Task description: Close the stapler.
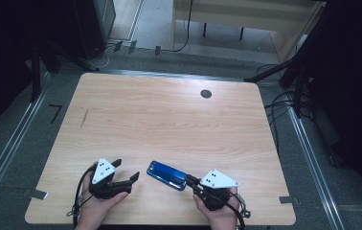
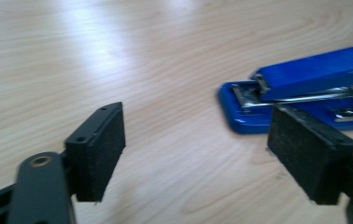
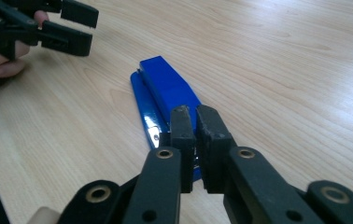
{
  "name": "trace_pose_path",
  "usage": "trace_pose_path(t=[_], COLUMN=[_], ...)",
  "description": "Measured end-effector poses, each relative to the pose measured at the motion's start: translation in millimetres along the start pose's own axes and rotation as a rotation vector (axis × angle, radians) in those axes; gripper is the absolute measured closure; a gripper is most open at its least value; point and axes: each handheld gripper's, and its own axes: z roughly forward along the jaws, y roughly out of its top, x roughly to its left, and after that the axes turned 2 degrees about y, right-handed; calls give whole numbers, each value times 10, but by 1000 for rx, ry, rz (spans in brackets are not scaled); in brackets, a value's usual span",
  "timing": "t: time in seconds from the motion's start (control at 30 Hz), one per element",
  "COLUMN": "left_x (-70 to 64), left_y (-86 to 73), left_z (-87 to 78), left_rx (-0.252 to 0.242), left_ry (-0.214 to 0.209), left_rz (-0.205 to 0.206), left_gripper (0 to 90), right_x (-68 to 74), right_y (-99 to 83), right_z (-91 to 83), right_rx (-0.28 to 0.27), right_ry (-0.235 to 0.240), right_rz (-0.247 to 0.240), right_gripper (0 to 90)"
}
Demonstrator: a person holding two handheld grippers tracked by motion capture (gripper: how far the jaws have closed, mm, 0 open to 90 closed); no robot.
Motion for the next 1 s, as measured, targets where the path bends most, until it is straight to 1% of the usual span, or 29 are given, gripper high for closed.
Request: trace_pose_path(t=[0.03, 0.07, 0.1, 0.13, 0.17, 0.23, 0.33, 0.43, 0.47, 0.53, 0.6, 0.67, 0.73, 0.8, 0.9, 1.0], left_x=[50, 98, 132, 211, 211, 285, 393, 498, 539, 595, 665, 727, 781, 814, 833, 830], left_y=[4, 5, 1, -19, -19, -48, -87, -126, -142, -168, -190, -208, -212, -224, -235, -227], left_z=[-20, -41, -55, -85, -85, -116, -183, -261, -283, -317, -367, -407, -417, -413, -388, -373], left_rx=[-6, -8, -8, 9, 9, 18, 15, 9, 18, 23, 20, 8, -2, -2, -2, 8], left_ry=[8, 18, 30, 81, 81, 107, 137, 144, 162, 181, 199, 212, 232, 239, 236, 234], left_rz=[-16, -29, -29, -21, -21, -22, -55, -71, -83, -90, -101, -110, -126, -132, -146, -130], left_gripper=[158, 143, 136, 133, 133, 133, 134, 134, 134, 138, 138, 138, 138, 138, 138, 138], right_x=[13, 30, 45, 68, 68, 85, 105, 120, 125, 140, 158, 168, 168, 164, 146, 127], right_y=[-5, -8, -3, 15, 15, 16, -8, -27, -34, -55, -77, -88, -98, -108, -117, -113], right_z=[-3, -9, -12, -14, -14, -9, 12, 34, 43, 65, 96, 120, 139, 154, 165, 166], right_rx=[3, 2, 3, 4, 4, 8, 16, 25, 27, 32, 47, 56, 58, 67, 67, 66], right_ry=[-4, -12, -17, -6, -6, -6, 8, 17, 16, 19, 19, 11, 8, -2, -11, -7], right_rz=[-1, -9, -18, -19, -19, -19, -4, 9, 13, 20, 16, 14, 15, 9, 14, 15], right_gripper=[900, 900, 900, 900, 900, 900, 900, 900, 900, 900, 900, 900, 900, 900, 900, 900])
